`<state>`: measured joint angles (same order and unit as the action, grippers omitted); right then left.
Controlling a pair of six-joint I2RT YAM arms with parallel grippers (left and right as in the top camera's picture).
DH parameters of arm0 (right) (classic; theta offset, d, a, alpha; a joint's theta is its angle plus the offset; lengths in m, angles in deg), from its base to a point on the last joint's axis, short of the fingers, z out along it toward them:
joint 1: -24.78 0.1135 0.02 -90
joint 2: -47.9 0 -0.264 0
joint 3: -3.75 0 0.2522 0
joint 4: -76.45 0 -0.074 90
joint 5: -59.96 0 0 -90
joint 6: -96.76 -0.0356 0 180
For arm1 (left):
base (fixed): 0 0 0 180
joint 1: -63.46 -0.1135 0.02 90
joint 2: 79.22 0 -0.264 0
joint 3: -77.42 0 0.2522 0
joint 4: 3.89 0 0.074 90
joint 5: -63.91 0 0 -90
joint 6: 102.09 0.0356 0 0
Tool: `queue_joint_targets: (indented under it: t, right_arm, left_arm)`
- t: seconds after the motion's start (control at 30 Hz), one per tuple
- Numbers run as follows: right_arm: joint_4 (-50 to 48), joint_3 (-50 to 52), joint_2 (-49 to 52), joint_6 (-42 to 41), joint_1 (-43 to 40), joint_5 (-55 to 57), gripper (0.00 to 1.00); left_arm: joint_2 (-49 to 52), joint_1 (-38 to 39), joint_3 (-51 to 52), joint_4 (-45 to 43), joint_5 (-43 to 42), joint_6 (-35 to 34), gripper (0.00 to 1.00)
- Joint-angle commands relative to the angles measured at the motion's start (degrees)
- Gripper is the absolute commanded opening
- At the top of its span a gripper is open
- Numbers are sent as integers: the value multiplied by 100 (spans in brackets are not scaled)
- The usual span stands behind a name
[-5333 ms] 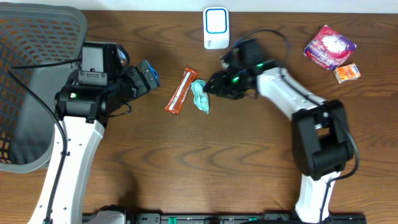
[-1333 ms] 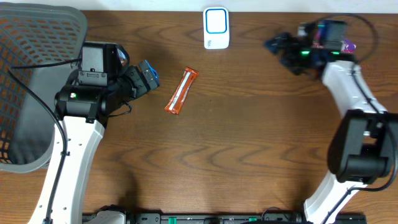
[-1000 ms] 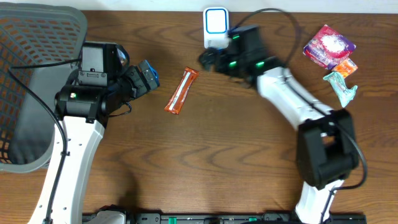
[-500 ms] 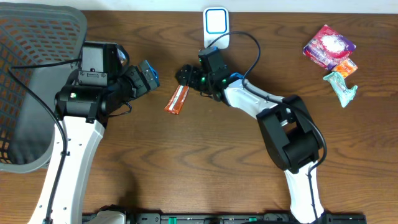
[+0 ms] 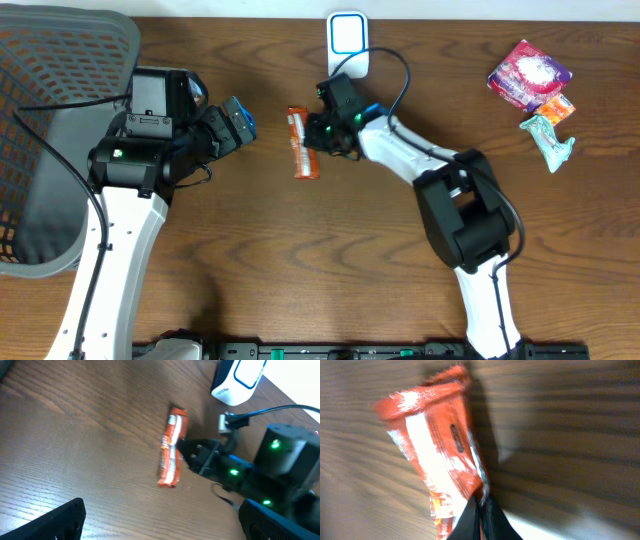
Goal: Scan the item barcode
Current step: 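Grasp the red snack bar with the right gripper, then hold the red snack bar up to the white scanner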
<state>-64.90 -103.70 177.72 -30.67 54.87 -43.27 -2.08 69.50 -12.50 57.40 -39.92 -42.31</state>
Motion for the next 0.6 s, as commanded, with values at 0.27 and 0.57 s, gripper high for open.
queue_joint_targets:
  t: [0.27,0.57]
  right_arm:
    - [2387,-551,-911,2275,-155,2957,4]
    - [1646,-380,-704,2291,-184,59,68]
  left_arm:
    - [-22,-24,-9,2,-9,-9,98]
    - [-22,-24,-9,2,-9,-9,98]
